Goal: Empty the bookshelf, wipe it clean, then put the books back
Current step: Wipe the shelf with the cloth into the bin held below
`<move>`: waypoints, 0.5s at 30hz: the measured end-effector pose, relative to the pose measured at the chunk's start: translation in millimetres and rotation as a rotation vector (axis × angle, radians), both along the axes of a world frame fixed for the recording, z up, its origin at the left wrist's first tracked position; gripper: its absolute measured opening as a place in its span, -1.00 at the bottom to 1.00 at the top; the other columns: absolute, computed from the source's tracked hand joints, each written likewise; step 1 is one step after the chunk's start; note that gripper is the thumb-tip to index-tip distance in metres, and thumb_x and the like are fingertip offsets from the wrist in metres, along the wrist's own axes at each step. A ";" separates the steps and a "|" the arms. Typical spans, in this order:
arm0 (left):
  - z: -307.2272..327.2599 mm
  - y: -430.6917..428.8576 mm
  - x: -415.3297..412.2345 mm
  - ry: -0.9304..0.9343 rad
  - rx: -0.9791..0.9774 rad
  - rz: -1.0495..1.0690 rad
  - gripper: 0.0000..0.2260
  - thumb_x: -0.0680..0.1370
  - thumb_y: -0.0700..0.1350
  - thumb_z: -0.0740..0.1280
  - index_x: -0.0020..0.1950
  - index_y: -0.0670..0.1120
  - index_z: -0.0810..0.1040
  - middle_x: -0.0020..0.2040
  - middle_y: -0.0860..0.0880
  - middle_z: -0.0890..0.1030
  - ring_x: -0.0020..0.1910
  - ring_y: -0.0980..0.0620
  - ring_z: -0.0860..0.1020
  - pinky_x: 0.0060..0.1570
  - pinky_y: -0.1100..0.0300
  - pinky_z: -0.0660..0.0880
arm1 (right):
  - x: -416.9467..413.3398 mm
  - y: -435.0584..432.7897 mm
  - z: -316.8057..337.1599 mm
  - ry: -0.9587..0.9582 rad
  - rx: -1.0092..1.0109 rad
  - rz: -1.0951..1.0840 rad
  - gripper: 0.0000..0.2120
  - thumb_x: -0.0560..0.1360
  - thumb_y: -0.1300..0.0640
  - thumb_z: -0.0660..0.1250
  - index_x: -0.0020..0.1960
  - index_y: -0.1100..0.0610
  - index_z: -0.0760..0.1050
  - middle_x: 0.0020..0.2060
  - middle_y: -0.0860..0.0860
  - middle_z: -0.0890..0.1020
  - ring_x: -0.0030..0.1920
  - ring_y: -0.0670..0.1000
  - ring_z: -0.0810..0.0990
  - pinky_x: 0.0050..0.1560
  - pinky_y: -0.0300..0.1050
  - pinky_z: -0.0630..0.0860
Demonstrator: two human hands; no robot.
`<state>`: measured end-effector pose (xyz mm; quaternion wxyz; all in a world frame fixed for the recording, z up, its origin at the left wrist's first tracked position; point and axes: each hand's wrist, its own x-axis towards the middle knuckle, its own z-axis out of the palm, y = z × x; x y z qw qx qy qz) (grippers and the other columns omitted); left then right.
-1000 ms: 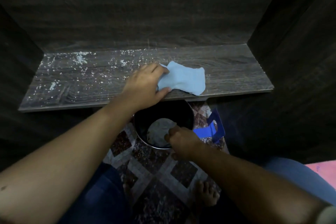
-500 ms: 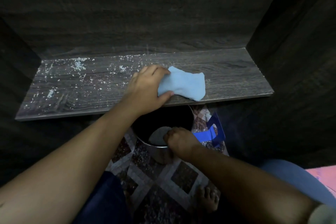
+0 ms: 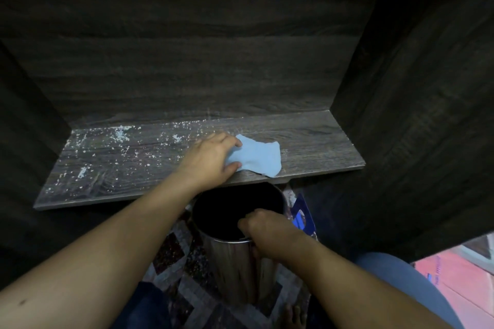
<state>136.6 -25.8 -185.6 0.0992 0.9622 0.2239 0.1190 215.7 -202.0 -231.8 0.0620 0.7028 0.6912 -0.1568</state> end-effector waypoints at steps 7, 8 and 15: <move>-13.6 5.8 31.9 0.128 0.051 -0.090 -0.47 0.57 0.17 0.25 0.51 0.09 0.22 0.52 0.02 0.26 0.50 -0.01 0.20 0.45 0.05 0.14 | 3.3 14.9 -0.1 0.010 -0.108 0.002 -0.72 0.51 0.31 0.26 0.21 0.25 0.51 0.13 0.26 0.56 0.13 0.29 0.56 0.07 0.08 0.51; -16.3 7.8 35.0 0.143 0.057 -0.097 -0.47 0.58 0.19 0.22 0.52 0.10 0.20 0.52 0.01 0.26 0.49 -0.01 0.21 0.46 0.04 0.12 | 4.2 16.8 -1.5 0.012 -0.115 0.005 -0.72 0.51 0.32 0.25 0.22 0.25 0.51 0.14 0.27 0.56 0.13 0.29 0.56 0.08 0.08 0.51; -23.1 17.1 51.9 0.047 0.132 -0.095 -0.59 0.60 0.11 0.23 0.40 -0.02 0.41 0.19 -0.11 0.52 0.18 -0.14 0.47 0.19 0.01 0.39 | 13.2 26.7 -2.2 0.072 -0.113 -0.013 -0.73 0.48 0.31 0.32 0.18 0.24 0.52 0.15 0.26 0.56 0.14 0.27 0.57 0.09 0.02 0.51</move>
